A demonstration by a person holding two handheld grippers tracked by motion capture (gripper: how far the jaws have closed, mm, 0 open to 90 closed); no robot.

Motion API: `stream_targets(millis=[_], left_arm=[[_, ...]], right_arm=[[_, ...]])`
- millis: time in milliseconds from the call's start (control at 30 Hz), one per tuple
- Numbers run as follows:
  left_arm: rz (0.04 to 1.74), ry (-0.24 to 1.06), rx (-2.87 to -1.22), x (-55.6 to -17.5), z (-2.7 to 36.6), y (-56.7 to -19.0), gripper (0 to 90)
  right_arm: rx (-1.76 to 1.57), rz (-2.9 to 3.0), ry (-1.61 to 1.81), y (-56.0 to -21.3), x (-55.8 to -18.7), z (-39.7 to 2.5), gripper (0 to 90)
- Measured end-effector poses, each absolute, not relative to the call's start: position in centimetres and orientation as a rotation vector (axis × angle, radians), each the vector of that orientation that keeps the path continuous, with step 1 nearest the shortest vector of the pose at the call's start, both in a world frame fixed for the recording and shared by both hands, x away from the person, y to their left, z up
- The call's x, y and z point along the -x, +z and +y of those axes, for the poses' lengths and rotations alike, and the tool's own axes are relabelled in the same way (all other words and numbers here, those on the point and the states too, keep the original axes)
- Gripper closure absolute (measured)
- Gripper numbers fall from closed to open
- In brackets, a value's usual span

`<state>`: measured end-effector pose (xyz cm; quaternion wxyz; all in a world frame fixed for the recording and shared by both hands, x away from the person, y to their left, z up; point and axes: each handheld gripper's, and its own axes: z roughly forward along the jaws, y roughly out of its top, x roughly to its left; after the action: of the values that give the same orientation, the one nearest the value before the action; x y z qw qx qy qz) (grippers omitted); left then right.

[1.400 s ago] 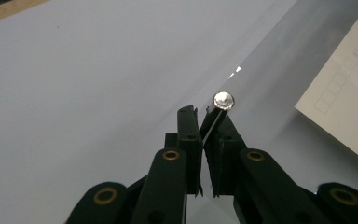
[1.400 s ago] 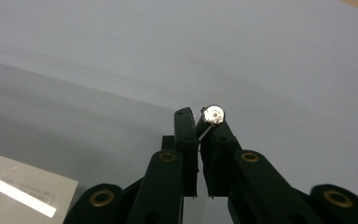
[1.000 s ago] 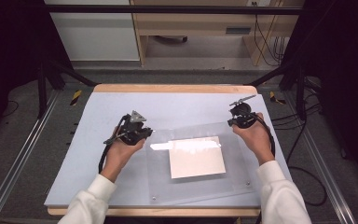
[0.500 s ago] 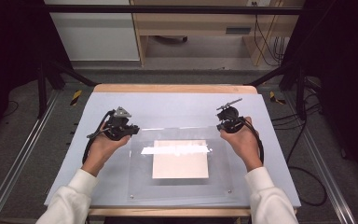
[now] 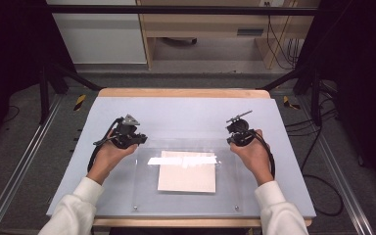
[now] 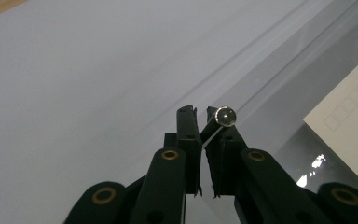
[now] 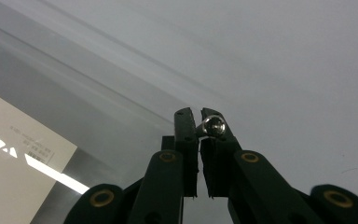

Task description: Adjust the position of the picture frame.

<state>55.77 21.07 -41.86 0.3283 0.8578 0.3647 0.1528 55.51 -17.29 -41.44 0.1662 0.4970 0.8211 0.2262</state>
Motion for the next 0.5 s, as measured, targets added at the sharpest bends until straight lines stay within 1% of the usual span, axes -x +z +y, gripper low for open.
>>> stream_targets(millis=[267, 500], left_arm=[[0.97, 0.405, -2.239, -56.5, 21.2, -42.2, 83.2], [0.992, 0.387, -2.224, -57.1, 21.0, -43.2, 83.2]], right_arm=[[-1.405, 2.349, 0.63, -41.8, -56.5, -17.1, 85.8], [-1.417, 2.339, 0.63, -42.2, -57.0, -17.2, 85.8]])
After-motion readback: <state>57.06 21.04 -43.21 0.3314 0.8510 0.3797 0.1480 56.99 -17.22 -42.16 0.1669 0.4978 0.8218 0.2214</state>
